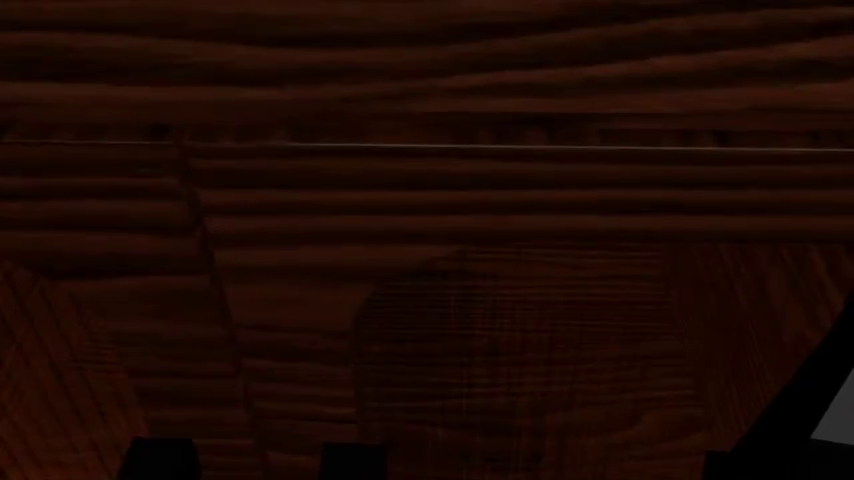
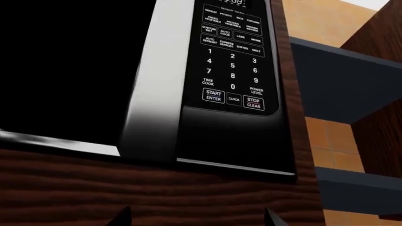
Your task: Pick the onion from the counter and place it in the microwave.
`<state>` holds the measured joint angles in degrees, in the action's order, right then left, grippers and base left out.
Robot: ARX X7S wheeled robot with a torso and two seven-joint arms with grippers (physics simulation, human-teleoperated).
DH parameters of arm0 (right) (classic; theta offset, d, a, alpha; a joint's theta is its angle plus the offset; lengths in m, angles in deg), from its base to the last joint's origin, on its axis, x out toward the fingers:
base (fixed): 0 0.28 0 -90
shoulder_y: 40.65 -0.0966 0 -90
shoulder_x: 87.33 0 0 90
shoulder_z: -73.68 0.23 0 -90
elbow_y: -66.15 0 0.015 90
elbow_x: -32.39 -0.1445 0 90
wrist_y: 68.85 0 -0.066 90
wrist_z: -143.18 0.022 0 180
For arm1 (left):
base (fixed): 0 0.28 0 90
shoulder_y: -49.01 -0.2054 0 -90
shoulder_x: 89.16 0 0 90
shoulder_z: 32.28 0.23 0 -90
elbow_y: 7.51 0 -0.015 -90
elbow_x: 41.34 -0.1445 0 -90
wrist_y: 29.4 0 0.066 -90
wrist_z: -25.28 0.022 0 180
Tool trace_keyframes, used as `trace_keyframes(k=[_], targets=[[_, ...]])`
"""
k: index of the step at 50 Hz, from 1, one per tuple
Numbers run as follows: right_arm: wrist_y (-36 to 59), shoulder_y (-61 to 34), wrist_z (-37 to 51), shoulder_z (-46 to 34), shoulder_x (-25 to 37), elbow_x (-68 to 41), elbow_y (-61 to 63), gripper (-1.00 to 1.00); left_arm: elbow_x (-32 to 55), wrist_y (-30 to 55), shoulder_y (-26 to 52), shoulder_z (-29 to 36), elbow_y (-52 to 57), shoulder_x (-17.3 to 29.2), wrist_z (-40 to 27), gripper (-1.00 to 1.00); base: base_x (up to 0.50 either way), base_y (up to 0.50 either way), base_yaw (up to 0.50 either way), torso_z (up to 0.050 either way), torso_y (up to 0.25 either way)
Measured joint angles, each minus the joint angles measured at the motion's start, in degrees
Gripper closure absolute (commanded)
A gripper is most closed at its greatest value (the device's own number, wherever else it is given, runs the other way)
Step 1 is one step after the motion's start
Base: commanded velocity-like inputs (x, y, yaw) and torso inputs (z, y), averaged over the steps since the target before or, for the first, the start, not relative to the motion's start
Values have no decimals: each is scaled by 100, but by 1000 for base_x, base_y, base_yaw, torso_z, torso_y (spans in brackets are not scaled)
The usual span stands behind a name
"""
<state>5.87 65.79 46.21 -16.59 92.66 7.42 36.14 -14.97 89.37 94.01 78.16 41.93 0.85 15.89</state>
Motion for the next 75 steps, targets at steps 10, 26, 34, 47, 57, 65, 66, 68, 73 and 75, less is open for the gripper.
trace_keyframes(k=[10, 26, 34, 47, 57, 65, 66, 68, 73, 75], targets=[[-12, -25, 3, -9, 0, 5, 0, -100, -63, 362, 0, -135, 197, 2, 37, 100, 0, 0, 0, 0, 0], [-54, -10, 23, -64, 1, 74, -4, -100, -299, 1287, 0, -417, 655, 0, 146, 100, 1, 0, 0, 0, 0], [-75, 21, 44, -104, 1, 138, -10, -100, -323, 1757, 0, -518, 889, 2, 138, 100, 3, 0, 0, 0, 0], [-95, 24, 77, -157, 0, 200, -4, -100, -137, 2486, -9, -534, 869, 3, 95, 100, 1, 0, 0, 0, 0], [-88, -24, 49, -150, 0, 149, 0, -100, -17, 2938, -8, -552, 792, 3, 76, 100, 0, 0, 0, 0, 0], [-82, -54, 39, -148, 0, 122, 1, -100, 65, 3298, -7, -570, 748, 3, 57, 100, 0, 0, 0, 0, 0], [-82, -57, 39, -149, 0, 120, 1, -100, 75, 3343, -7, -572, 741, 3, 56, 100, 0, 0, 0, 0, 0], [-83, -62, 39, -150, 0, 118, 1, -100, 98, 3433, -7, -577, 725, 3, 51, 100, 0, 0, 0, 0, 0], [-84, -73, 41, -155, 0, 109, 2, -100, 157, 3642, -7, -589, 667, 3, 37, 100, 0, 0, 0, 0, 0], [-86, -76, 44, -158, 0, 109, 2, -100, 173, 3714, -7, -594, 637, 3, 38, 100, 0, 0, 0, 0, 0]])
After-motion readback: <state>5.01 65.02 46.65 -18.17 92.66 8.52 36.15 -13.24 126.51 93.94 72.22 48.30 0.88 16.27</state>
